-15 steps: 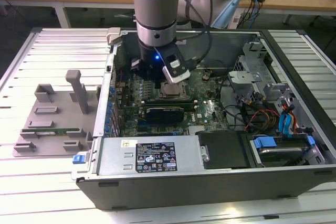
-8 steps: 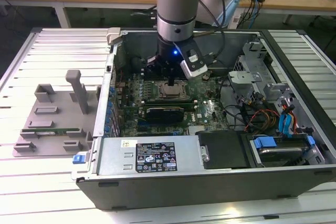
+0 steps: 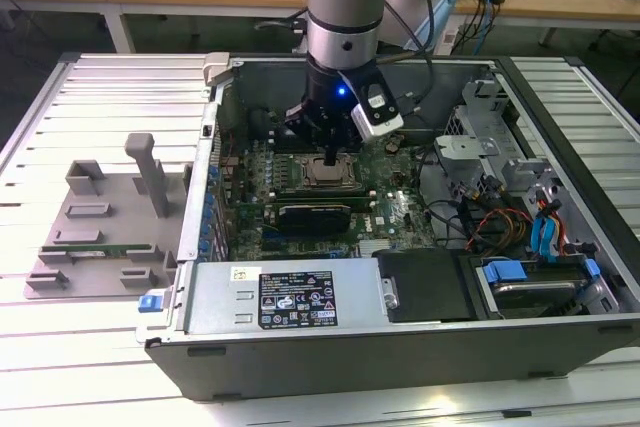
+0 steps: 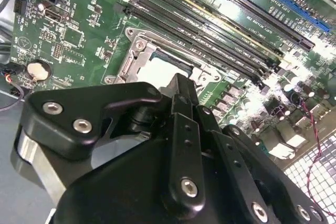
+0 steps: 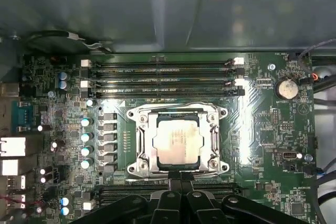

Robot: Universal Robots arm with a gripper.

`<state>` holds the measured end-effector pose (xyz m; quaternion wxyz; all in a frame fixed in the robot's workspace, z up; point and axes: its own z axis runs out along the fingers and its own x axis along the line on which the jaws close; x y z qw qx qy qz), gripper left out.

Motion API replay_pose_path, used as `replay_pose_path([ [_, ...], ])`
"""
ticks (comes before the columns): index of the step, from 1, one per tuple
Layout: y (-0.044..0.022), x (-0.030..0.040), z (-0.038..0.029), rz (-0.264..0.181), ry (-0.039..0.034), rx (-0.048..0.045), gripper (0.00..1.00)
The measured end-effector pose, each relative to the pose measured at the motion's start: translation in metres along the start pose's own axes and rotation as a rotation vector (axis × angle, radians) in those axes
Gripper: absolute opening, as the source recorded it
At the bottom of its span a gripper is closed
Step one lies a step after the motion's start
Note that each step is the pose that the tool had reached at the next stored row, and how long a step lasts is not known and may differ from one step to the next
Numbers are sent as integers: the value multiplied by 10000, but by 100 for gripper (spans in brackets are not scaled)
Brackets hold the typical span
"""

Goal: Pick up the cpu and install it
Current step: 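Install the second cpu locking lever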

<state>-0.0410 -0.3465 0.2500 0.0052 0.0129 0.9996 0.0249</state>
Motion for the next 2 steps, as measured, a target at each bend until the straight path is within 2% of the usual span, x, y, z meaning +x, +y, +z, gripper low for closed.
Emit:
replay_pose_path([
  [2,0,0,0,0,0,0,11],
])
